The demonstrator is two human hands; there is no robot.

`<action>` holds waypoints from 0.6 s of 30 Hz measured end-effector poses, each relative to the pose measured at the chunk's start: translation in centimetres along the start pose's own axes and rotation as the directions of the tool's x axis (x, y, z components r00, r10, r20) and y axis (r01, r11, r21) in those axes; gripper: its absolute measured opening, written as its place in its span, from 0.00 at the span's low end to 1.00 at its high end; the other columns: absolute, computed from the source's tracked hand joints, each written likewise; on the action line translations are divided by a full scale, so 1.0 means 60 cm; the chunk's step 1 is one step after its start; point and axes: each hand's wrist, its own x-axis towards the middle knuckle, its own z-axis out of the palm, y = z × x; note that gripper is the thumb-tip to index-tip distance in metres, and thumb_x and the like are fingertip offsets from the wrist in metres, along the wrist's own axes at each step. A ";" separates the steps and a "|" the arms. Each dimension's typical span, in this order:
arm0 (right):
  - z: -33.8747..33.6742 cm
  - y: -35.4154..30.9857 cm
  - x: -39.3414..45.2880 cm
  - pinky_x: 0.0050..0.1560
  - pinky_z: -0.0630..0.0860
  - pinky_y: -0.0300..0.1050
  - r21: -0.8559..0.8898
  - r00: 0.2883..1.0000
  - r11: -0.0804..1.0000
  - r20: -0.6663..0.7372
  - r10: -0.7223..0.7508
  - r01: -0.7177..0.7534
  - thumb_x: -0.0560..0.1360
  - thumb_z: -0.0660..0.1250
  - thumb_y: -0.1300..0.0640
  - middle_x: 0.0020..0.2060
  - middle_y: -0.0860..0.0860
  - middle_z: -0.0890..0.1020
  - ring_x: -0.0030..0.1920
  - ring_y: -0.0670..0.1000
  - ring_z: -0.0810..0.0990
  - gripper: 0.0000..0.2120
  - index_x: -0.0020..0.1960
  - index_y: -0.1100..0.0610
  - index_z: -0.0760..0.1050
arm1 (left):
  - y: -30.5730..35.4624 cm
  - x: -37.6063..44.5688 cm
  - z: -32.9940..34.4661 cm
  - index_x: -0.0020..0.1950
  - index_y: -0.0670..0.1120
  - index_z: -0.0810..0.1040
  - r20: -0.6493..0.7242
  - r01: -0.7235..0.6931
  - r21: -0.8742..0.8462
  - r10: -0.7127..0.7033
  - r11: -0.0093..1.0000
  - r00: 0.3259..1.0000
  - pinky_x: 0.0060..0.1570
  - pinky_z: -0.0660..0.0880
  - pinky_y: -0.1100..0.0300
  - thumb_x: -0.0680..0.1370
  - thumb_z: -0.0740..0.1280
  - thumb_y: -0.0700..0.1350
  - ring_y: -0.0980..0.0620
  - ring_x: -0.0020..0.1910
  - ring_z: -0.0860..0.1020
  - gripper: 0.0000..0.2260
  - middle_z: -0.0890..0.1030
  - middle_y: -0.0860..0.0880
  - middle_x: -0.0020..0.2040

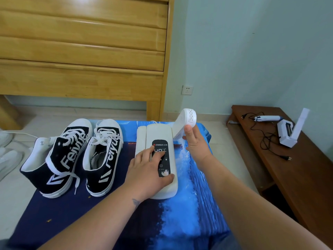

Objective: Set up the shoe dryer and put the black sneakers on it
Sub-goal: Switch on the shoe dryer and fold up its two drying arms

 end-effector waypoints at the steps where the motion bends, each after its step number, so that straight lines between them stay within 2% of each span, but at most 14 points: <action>1: 0.000 -0.002 0.001 0.66 0.70 0.54 -0.002 1.000 1.000 -0.003 0.007 -0.007 0.66 0.54 0.27 0.52 0.32 0.75 0.64 0.50 0.75 0.19 0.55 0.28 0.65 | 0.000 0.000 0.000 0.73 0.62 0.56 0.000 0.001 -0.001 -0.001 1.000 1.000 0.73 0.52 0.50 0.64 0.56 0.72 0.50 0.75 0.51 0.38 0.52 0.54 0.77; 4: 0.001 -0.009 0.005 0.66 0.69 0.54 0.001 1.000 1.000 -0.005 0.029 -0.029 0.64 0.54 0.25 0.53 0.31 0.74 0.65 0.50 0.74 0.23 0.57 0.28 0.64 | 0.000 0.000 0.001 0.73 0.62 0.56 0.000 0.005 -0.005 -0.005 1.000 1.000 0.73 0.52 0.50 0.64 0.56 0.72 0.50 0.75 0.51 0.38 0.53 0.54 0.77; 7: 0.002 -0.016 0.010 0.66 0.68 0.54 0.002 0.999 0.999 -0.004 0.043 -0.043 0.68 0.54 0.25 0.52 0.30 0.72 0.65 0.50 0.73 0.17 0.56 0.25 0.61 | 0.000 0.001 0.002 0.73 0.62 0.56 0.000 0.003 -0.004 -0.003 1.000 1.000 0.73 0.52 0.50 0.64 0.56 0.72 0.50 0.75 0.50 0.38 0.52 0.54 0.77; 11: 0.004 -0.028 0.015 0.67 0.68 0.55 0.001 0.997 0.997 -0.010 0.075 -0.075 0.67 0.53 0.24 0.50 0.29 0.71 0.64 0.50 0.73 0.20 0.57 0.26 0.62 | -0.001 0.000 0.002 0.73 0.62 0.57 -0.013 -0.001 -0.006 0.000 1.000 1.000 0.73 0.52 0.50 0.64 0.55 0.72 0.51 0.75 0.51 0.38 0.53 0.54 0.77; 14: 0.005 -0.038 0.019 0.68 0.68 0.58 -0.008 0.996 0.996 -0.010 0.093 -0.093 0.66 0.52 0.23 0.51 0.29 0.72 0.67 0.51 0.73 0.28 0.64 0.30 0.63 | -0.001 0.000 0.003 0.72 0.62 0.57 -0.021 0.000 -0.001 0.000 1.000 1.000 0.72 0.52 0.51 0.64 0.55 0.72 0.51 0.74 0.51 0.38 0.53 0.54 0.77; 16: 0.007 -0.041 0.023 0.69 0.67 0.61 -0.011 0.994 0.994 -0.012 0.108 -0.109 0.65 0.51 0.22 0.57 0.36 0.74 0.69 0.52 0.72 0.34 0.69 0.32 0.63 | -0.001 0.000 0.003 0.73 0.62 0.57 -0.024 0.000 0.003 0.000 1.000 1.000 0.72 0.52 0.52 0.65 0.56 0.71 0.51 0.74 0.52 0.37 0.53 0.54 0.77; 18: 0.007 -0.044 0.026 0.69 0.66 0.63 -0.016 0.993 0.993 -0.006 0.118 -0.118 0.65 0.51 0.21 0.61 0.39 0.71 0.71 0.52 0.70 0.38 0.72 0.33 0.61 | -0.001 0.000 0.003 0.73 0.62 0.57 -0.023 -0.005 0.001 0.005 1.000 1.000 0.72 0.52 0.52 0.65 0.57 0.71 0.51 0.75 0.51 0.37 0.53 0.54 0.77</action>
